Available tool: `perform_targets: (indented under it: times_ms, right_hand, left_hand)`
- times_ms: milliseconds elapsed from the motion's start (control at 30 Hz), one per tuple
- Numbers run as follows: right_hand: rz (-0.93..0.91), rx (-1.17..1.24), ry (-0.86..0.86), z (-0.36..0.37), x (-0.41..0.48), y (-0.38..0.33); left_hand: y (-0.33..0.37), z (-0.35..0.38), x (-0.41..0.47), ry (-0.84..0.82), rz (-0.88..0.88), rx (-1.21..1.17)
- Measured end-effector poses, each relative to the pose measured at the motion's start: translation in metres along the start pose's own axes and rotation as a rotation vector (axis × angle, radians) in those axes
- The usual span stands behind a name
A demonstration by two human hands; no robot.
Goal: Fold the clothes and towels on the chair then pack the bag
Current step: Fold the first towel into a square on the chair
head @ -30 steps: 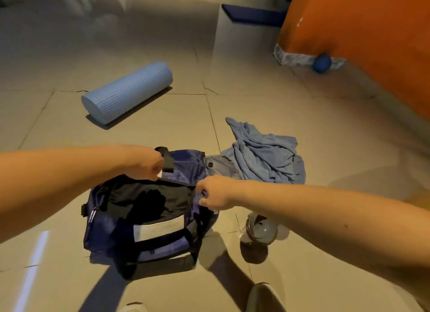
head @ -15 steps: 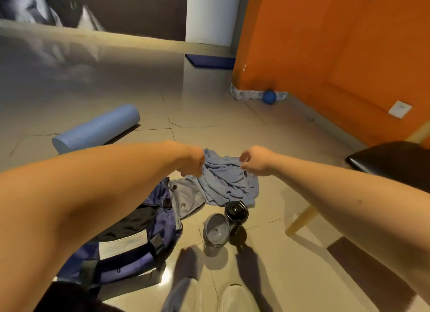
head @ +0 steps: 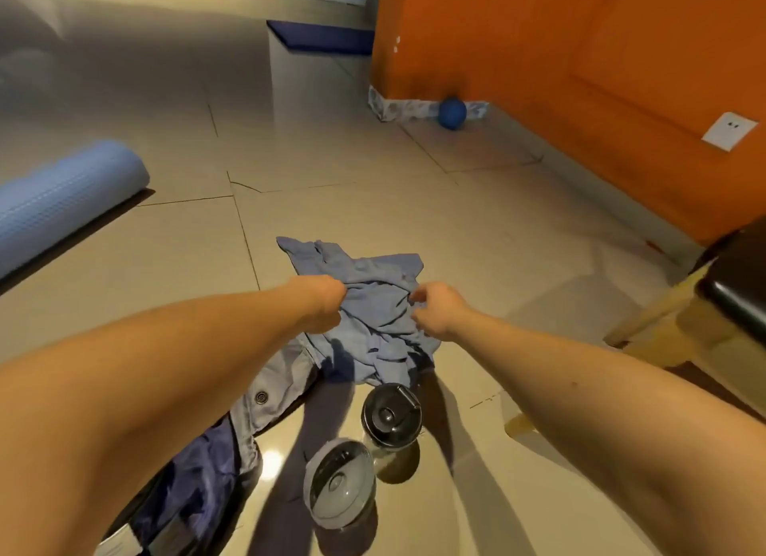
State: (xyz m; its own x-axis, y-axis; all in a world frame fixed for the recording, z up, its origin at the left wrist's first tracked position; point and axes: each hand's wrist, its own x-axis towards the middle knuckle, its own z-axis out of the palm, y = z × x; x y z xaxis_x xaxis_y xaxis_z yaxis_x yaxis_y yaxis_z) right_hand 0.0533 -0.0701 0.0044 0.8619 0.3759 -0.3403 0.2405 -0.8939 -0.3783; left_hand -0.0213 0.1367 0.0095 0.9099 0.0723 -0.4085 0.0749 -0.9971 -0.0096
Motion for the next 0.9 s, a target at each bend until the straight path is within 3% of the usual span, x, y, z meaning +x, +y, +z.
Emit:
perform_targets:
  times_ms: [233,333,433,500,633,733,900]
  right_hand:
    - [0.074,0.358,-0.056,0.046,0.095,0.026]
    - [0.061,0.252,-0.030,0.053,0.111,0.034]
    - [0.083,0.212,0.057,0.058,0.118,0.043]
    - [0.058,0.258,0.133,0.048,0.117,0.038]
    - [0.029,0.598,0.181,-0.011,0.092,0.004]
    - [0.004,0.820,0.230,-0.074,0.059,-0.027]
    - [-0.078,0.868,0.388,-0.187,-0.029,-0.070]
  left_hand:
    - [0.018,0.034,0.107,0.005,-0.050,-0.326]
    - [0.026,0.048,0.139,0.012,-0.007,-0.453]
    - [0.032,0.058,0.152,0.023,-0.012,-0.309]
    - [0.031,0.051,0.155,0.116,-0.053,-0.216]
    - [0.024,-0.009,0.138,0.372,-0.044,-0.274]
    - [0.027,-0.079,0.103,0.503,0.011,-0.479]
    - [0.044,-0.192,0.017,0.651,0.108,-0.723]
